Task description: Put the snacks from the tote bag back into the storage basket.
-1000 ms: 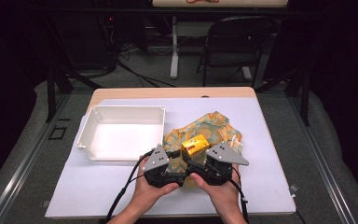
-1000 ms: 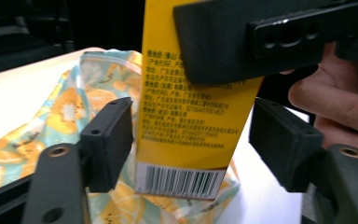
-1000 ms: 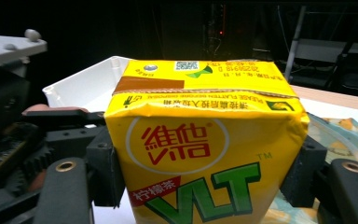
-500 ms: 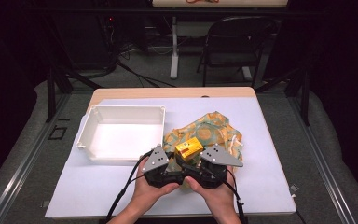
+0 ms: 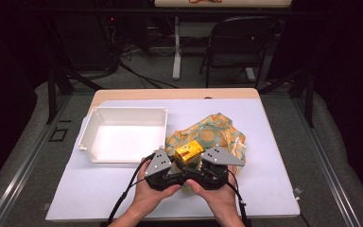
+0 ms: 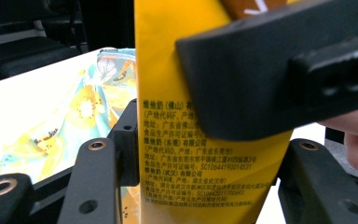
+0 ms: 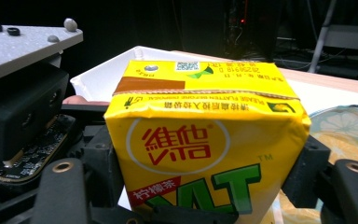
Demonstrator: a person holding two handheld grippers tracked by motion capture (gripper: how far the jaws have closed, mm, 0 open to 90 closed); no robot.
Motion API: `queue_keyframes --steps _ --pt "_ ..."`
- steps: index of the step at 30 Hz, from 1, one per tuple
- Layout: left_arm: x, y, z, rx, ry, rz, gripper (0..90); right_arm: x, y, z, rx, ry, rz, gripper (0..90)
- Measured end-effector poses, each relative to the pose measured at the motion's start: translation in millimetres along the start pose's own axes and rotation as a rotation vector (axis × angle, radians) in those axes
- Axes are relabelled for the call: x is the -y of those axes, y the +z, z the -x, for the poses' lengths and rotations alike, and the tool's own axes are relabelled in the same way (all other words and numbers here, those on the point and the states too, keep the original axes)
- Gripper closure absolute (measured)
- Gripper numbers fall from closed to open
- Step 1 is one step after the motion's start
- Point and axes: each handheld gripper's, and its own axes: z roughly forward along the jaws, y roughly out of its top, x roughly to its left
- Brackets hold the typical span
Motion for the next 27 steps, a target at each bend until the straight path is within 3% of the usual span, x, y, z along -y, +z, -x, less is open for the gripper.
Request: queue_keyframes --steps 4,7,8,12,13,14,16,17,18,23,27 --pt "2.5 -1.2 -6.8 0.0 -0.033 -0.014 50.2 -4.0 -5.5 1.6 -0.011 0.01 0.04 22.3" --pt "4.7 -2.6 -12.2 -0.04 -0.052 -0.011 50.3 -8.5 -12.0 5.3 -0.013 0.011 0.062 20.0" --pt "4.8 -3.7 -14.8 -0.026 -0.057 -0.012 50.3 -9.6 -14.4 7.7 -0.01 0.012 0.075 19.6" --pt "5.2 -7.8 -21.2 -0.061 -0.08 0.0 50.3 -10.4 -17.1 12.6 -0.01 0.023 0.088 19.7" --pt "5.3 -9.0 -24.1 -0.043 -0.081 -0.001 50.3 -10.5 -17.4 13.9 -0.005 0.026 0.093 19.7" --pt "5.5 -9.7 -24.5 -0.074 -0.084 0.002 50.3 -10.7 -18.1 15.7 -0.002 0.024 0.09 19.7" --pt "6.1 -12.1 -28.8 -0.064 -0.091 0.004 50.3 -9.8 -18.8 20.8 0.011 0.029 0.092 19.5" --pt "6.4 -13.0 -29.5 -0.085 -0.095 0.009 50.3 -9.8 -18.8 20.8 0.011 0.029 0.092 19.5" --pt "6.6 -14.7 -32.0 -0.073 -0.095 0.004 50.3 -8.5 -19.5 25.4 0.025 0.035 0.087 19.4" --pt "7.6 -22.2 -41.8 -0.096 -0.109 0.013 50.3 -2.0 -18.0 36.0 0.056 0.036 0.074 19.4" --pt "7.8 -27.6 -48.3 -0.146 -0.123 0.032 50.3 6.5 -14.8 48.1 0.085 0.047 0.055 19.3"
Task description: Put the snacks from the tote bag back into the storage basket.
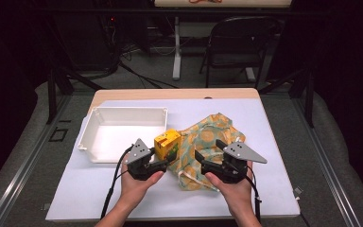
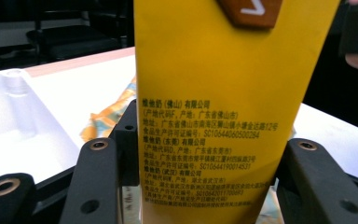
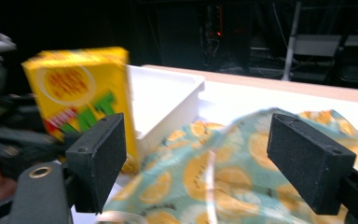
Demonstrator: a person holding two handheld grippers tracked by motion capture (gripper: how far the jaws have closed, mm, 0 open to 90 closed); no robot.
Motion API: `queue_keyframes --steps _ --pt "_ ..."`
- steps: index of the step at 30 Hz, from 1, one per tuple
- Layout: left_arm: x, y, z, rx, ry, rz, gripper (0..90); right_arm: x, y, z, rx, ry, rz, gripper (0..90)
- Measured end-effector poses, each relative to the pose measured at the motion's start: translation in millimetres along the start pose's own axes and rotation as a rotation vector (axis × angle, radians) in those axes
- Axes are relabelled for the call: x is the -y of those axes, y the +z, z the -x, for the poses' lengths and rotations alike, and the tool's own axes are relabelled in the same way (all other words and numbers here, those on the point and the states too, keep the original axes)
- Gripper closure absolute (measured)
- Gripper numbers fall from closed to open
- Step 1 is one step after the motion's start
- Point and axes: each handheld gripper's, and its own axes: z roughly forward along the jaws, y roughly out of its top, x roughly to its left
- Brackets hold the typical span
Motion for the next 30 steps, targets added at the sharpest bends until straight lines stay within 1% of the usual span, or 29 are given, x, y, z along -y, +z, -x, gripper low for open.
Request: queue_keyframes --steps 2,4,5,7,9,10,11,13,16,18,19,20,25,30 --pt "-0.4 -2.8 -4.1 -0.008 -0.005 0.01 50.3 3.2 1.4 5.7 0.011 0.0 -0.01 19.0" --pt "-0.6 -6.0 -8.4 -0.009 0.001 0.025 50.3 6.0 2.5 12.7 0.012 0.006 -0.024 18.1" --pt "-1.1 -7.9 -11.6 0.008 0.002 0.023 50.3 7.6 2.9 16.8 0.016 0.004 -0.027 17.7" --pt "-1.2 -10.5 -15.3 0.006 -0.011 0.036 50.3 11.0 2.5 24.7 0.026 0.012 -0.032 16.8" --pt "-1.7 -13.4 -19.6 -0.005 -0.007 0.037 50.3 13.9 1.2 32.5 0.036 0.015 -0.038 15.9" --pt "-1.7 -14.4 -21.4 -0.014 -0.01 0.042 50.3 15.2 0.2 35.7 0.039 0.014 -0.042 15.5" --pt "-2.0 -16.0 -23.9 -0.014 -0.012 0.036 50.3 16.7 -0.6 38.4 0.045 0.015 -0.038 15.3" --pt "-1.9 -18.0 -27.9 -0.024 -0.021 0.044 50.3 19.1 -3.1 44.0 0.054 0.006 -0.044 15.2" --pt "-2.2 -21.4 -34.1 -0.038 -0.027 0.05 50.4 23.0 -6.2 50.8 0.064 0.01 -0.048 15.1" --pt "-2.2 -23.6 -37.8 -0.049 -0.031 0.058 50.4 27.1 -9.9 57.6 0.085 0.015 -0.055 15.1" --pt "-2.0 -24.4 -39.5 -0.058 -0.036 0.064 50.4 27.1 -9.9 57.6 0.085 0.015 -0.055 15.1" --pt "-2.1 -25.7 -41.7 -0.059 -0.037 0.057 50.5 28.6 -11.2 59.8 0.089 0.017 -0.057 15.1" --pt "0.4 -27.9 -51.0 -0.081 -0.052 0.063 50.6 36.4 -18.0 68.3 0.11 0.024 -0.069 15.2" --pt "4.6 -27.9 -58.9 -0.089 -0.065 0.06 50.8 42.2 -23.5 73.6 0.124 0.031 -0.083 15.5"
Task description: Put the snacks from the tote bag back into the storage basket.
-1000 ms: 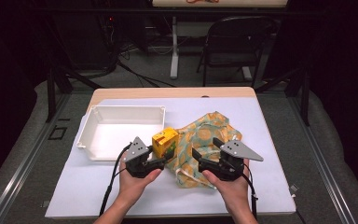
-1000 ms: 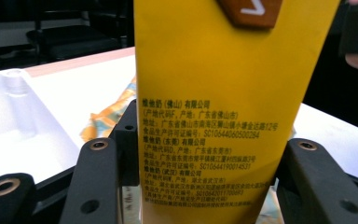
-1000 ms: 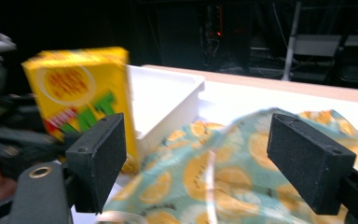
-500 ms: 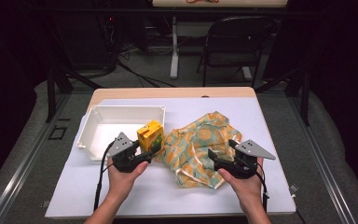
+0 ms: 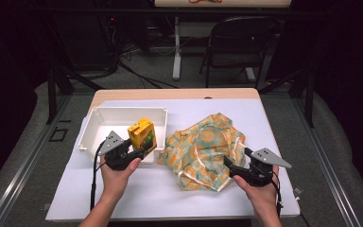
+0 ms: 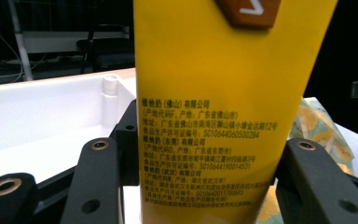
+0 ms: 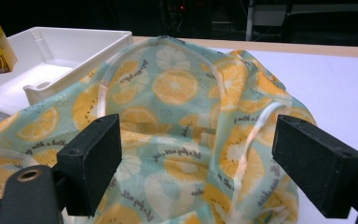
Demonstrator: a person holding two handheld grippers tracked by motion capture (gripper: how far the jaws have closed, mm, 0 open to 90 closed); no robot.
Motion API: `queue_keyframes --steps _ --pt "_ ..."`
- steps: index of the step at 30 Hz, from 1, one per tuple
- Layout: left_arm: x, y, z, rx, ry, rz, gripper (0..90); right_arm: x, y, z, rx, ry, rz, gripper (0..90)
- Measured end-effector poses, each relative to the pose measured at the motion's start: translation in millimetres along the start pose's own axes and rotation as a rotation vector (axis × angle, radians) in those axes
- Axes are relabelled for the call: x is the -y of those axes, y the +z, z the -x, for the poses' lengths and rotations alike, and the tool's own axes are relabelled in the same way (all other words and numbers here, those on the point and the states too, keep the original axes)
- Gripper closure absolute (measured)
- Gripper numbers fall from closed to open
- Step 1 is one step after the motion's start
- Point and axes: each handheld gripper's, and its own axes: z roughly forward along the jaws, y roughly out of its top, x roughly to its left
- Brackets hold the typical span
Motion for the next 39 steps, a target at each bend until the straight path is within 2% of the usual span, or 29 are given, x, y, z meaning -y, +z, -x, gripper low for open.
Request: queue_keyframes --steps 6,10,13,16,19,21,26,30,32,39 --pt "8.3 4.5 -11.2 -0.037 -0.008 0.007 51.0 2.3 -1.1 2.6 0.008 0.003 -0.001 16.2" --pt "14.8 10.5 -20.1 -0.076 -0.02 -0.014 51.2 4.3 -0.6 4.2 0.013 -0.003 0.0 16.6" --pt "19.9 14.4 -26.3 -0.07 -0.038 -0.021 51.4 5.3 -0.8 5.1 0.02 0.007 0.007 16.9" --pt "23.7 19.1 -28.3 -0.078 -0.017 -0.034 51.4 6.2 -0.7 6.2 0.031 0.011 0.004 17.1" --pt "28.3 24.5 -30.3 -0.079 -0.019 -0.048 51.2 6.9 0.6 7.1 0.032 0.009 -0.003 17.4" --pt "32.0 28.2 -33.7 -0.073 -0.039 -0.053 51.2 7.4 1.8 7.2 0.031 0.009 0.001 17.6" --pt "38.7 38.1 -41.2 -0.102 -0.058 -0.079 51.3 8.9 3.1 6.3 0.037 0.009 -0.006 18.0" --pt "42.1 44.1 -42.3 -0.11 -0.06 -0.09 51.4 10.0 3.6 7.6 0.04 0.011 -0.01 18.2" --pt "44.0 47.3 -44.1 -0.1 -0.066 -0.095 51.4 10.3 4.0 8.5 0.04 0.009 -0.008 18.4" --pt "46.1 55.8 -44.2 -0.111 -0.05 -0.134 51.9 11.4 4.6 7.4 0.044 0.007 -0.019 18.9"
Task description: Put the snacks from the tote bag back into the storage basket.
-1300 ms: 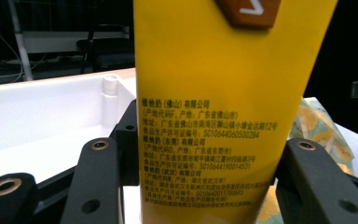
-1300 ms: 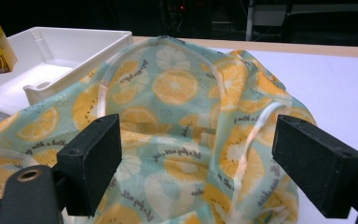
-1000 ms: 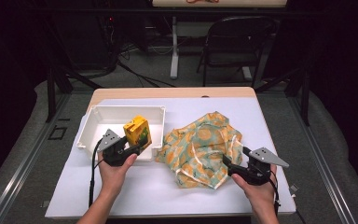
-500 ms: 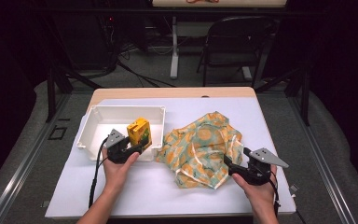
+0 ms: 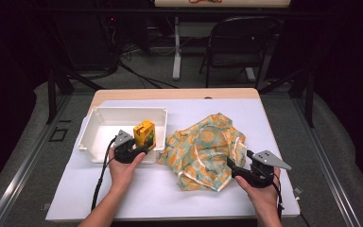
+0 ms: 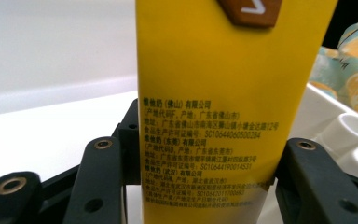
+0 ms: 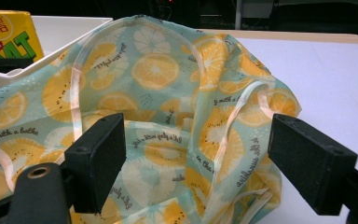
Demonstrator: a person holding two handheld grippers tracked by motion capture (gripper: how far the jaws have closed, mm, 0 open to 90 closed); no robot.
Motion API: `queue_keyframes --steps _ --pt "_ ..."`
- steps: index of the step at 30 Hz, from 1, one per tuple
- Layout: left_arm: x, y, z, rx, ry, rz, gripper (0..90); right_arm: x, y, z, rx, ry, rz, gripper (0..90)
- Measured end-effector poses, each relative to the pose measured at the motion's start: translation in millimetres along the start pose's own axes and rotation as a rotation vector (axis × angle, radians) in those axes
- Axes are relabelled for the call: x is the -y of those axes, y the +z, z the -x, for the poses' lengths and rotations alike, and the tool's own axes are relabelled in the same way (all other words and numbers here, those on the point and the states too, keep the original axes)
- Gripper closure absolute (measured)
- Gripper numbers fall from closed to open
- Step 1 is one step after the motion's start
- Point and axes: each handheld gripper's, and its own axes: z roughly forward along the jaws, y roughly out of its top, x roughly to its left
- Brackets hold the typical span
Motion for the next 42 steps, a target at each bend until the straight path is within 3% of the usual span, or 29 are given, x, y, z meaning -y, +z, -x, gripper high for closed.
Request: queue_keyframes --steps 5,8,11,14,18,21,25,26,28,30,34,38,40,42 --pt "2.4 5.4 -1.1 -0.02 -0.012 -0.039 52.2 1.0 -0.1 -1.6 -0.001 -0.001 0.004 19.1" --pt "2.0 6.7 -1.7 -0.032 -0.016 -0.032 52.4 1.3 -0.4 -1.8 0.001 -0.009 -0.002 19.2" --pt "0.8 8.5 1.3 -0.054 0.034 -0.073 52.3 1.6 0.2 -1.9 0.002 -0.008 -0.003 19.4" --pt "0.9 9.4 4.0 -0.065 0.057 -0.077 52.1 2.2 1.1 -2.3 0.004 -0.008 -0.006 19.5" --pt "1.3 9.0 4.4 -0.074 0.041 -0.081 51.1 3.0 1.1 -1.9 0.006 -0.006 -0.004 19.6" --pt "1.9 7.7 7.0 -0.084 0.06 -0.103 50.3 3.5 1.3 -1.1 0.007 -0.004 -0.006 19.7" --pt "3.2 5.9 6.2 -0.077 0.029 -0.136 48.5 3.5 1.5 -2.0 0.005 -0.005 -0.007 19.8" --pt "3.5 4.1 5.5 -0.072 0.015 -0.15 45.7 3.6 1.4 -2.2 0.003 -0.004 -0.007 19.8" --pt "4.6 -1.2 5.4 -0.078 -0.015 -0.149 28.6 3.8 0.8 -1.9 0.0 -0.005 -0.011 19.8" --pt "3.1 -11.5 5.2 -0.072 -0.032 -0.132 21.2 4.0 -0.3 -1.6 0.0 0.002 -0.007 19.7" --pt "-4.2 -31.8 9.7 -0.052 -0.041 -0.098 22.1 3.5 -2.8 0.7 0.006 0.004 0.0 19.6" --pt "-5.7 -49.0 15.1 -0.075 -0.023 -0.102 24.7 3.9 -5.4 1.3 0.01 0.012 0.004 19.5" --pt "-4.1 -60.7 15.1 -0.089 -0.033 -0.097 30.4 4.9 -7.3 1.5 0.008 0.008 0.003 19.4" --pt "-0.5 -71.9 16.2 -0.119 -0.035 -0.068 47.6 6.7 -9.1 2.2 0.014 0.003 -0.002 19.4"
